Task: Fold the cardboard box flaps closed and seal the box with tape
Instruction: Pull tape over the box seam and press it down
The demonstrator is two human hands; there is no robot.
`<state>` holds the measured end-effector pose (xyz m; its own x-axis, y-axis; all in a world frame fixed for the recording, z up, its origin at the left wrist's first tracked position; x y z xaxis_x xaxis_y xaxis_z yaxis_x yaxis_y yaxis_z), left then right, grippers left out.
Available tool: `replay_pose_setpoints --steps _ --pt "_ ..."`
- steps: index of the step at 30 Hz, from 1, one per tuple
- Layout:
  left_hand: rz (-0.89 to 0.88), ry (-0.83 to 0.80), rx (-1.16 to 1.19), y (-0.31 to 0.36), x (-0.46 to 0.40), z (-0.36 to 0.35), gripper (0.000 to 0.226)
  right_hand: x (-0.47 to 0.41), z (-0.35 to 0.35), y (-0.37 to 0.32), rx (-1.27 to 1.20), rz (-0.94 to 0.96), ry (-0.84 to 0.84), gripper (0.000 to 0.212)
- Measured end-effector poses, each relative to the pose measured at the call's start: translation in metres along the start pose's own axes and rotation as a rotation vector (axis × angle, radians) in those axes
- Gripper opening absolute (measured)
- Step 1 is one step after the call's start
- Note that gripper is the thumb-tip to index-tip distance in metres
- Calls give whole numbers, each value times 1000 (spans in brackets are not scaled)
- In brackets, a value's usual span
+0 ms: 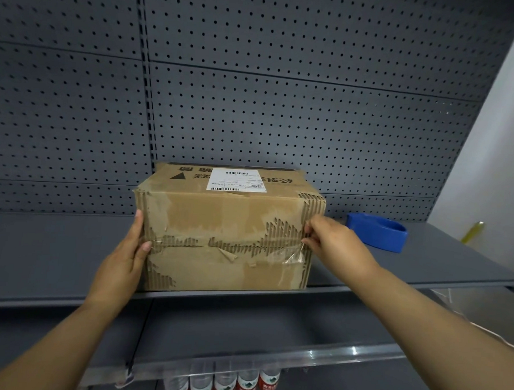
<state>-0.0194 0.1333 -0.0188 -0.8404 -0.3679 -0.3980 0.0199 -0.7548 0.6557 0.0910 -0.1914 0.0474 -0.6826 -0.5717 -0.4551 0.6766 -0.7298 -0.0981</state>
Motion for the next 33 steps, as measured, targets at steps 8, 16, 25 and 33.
replay_pose_setpoints --steps 8,16,25,33 --pt "-14 -7 10 5 1 -2 58 5 -4 16 75 103 111 21" --pt "-11 3 8 7 4 -4 56 12 -12 29 68 -21 81 26" --pt "11 3 0 7 3 -5 57 9 -7 29 -339 -171 -84 26" --pt "11 15 -15 10 5 -4 58 9 -12 28 -446 -225 -67 35"
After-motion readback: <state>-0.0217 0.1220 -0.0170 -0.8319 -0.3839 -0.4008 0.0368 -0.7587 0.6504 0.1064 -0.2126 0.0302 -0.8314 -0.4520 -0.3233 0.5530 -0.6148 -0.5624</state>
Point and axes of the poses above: each hand's wrist, its own x-axis away from the middle knuckle, its own z-axis out of the back of the hand, y = z × x, the point moved 1 cm from there along -x, towards the middle knuckle, and after that the axes turned 6 degrees about -y, right-handed, at the moved point
